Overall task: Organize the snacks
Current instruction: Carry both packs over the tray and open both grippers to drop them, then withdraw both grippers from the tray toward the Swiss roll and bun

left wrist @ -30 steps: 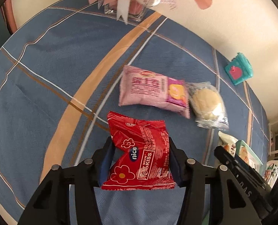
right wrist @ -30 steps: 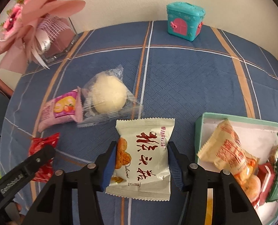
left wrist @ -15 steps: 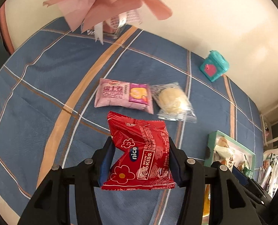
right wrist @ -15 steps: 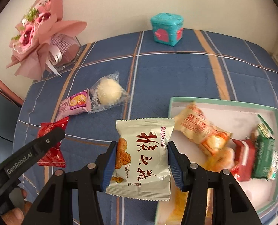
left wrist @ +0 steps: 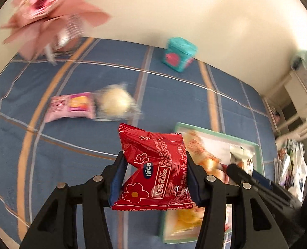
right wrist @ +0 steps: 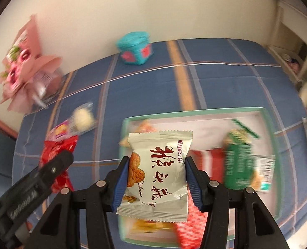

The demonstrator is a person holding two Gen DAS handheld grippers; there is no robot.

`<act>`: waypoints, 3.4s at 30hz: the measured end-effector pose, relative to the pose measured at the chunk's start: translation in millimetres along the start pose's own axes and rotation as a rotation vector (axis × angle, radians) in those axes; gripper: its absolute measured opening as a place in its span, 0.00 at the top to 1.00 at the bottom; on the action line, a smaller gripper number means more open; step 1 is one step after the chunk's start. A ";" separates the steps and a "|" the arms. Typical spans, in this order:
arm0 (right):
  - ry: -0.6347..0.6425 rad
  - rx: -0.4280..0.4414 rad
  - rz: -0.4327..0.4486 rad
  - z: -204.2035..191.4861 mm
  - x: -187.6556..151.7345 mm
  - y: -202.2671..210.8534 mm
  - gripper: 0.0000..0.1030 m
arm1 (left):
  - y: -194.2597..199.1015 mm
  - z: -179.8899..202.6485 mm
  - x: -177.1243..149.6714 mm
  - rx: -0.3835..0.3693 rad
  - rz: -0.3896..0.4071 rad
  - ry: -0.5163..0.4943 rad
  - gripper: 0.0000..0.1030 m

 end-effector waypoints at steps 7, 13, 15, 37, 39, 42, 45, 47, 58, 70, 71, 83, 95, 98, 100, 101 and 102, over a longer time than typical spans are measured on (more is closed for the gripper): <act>-0.099 -0.038 0.019 58.3 16.0 8.1 0.46 | -10.9 63.7 -5.4 -0.051 -0.022 -0.098 0.47; -0.126 -0.050 0.025 78.3 20.7 13.0 0.46 | -29.0 95.6 -13.4 -0.073 -0.050 -0.141 0.47; -0.126 -0.049 0.022 79.6 21.4 11.7 0.46 | -37.0 101.7 -15.9 -0.070 -0.067 -0.155 0.47; -0.088 -0.051 -0.064 69.6 9.2 -15.4 0.45 | -61.0 115.8 -23.0 -0.019 -0.125 -0.242 0.36; -0.092 -0.050 -0.060 70.1 10.1 -13.2 0.45 | -58.5 116.4 -21.5 -0.018 -0.122 -0.247 0.33; -0.096 -0.045 -0.047 70.1 12.8 -7.9 0.44 | -54.0 115.8 -19.4 -0.014 -0.115 -0.253 0.32; -0.100 -0.040 -0.028 69.7 15.9 -1.2 0.44 | -49.3 113.3 -16.9 -0.012 -0.108 -0.249 0.32; -0.100 -0.036 -0.021 68.8 17.6 1.3 0.44 | -45.4 110.2 -14.9 -0.015 -0.101 -0.239 0.32; -0.098 -0.034 -0.037 66.5 15.3 -3.3 0.45 | -38.1 52.6 -9.7 0.011 -0.090 -0.061 0.32; -0.010 -0.035 -0.030 33.9 8.4 -3.8 0.45 | -15.9 -15.0 0.4 0.088 -0.022 0.110 0.32; -0.006 -0.036 -0.030 32.3 7.7 -4.1 0.45 | -15.1 -17.7 0.5 0.089 -0.019 0.117 0.31; 0.045 -0.036 -0.018 12.8 2.7 -13.7 0.10 | -11.0 -49.1 6.0 0.180 0.014 0.148 0.07; 0.095 -0.027 0.015 -13.8 2.4 -14.4 0.00 | -4.4 -84.1 10.8 0.223 0.046 0.190 0.06; 0.108 -0.027 0.021 -22.9 1.5 -14.1 0.00 | -1.5 -94.5 12.4 0.227 0.053 0.199 0.06; 0.120 -0.026 0.019 -30.1 0.2 -15.1 0.00 | 0.4 -100.8 13.6 0.234 0.058 0.205 0.06; 0.125 -0.025 0.019 -33.9 -0.6 -15.9 0.00 | 1.6 -104.8 14.0 0.237 0.061 0.209 0.06; 0.129 -0.022 0.017 -36.8 -1.6 -16.7 0.00 | 3.0 -109.2 14.4 0.238 0.063 0.214 0.06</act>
Point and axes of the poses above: each gripper's, at about its wrist camera, not at the fingertips, and y roughly against the way its jaws point, z to its right, x to its top, the point moved 6 cm from there along -y, roughly the way its jaws point, and after that the axes turned 8 degrees about -y, right-handed, at the moved point
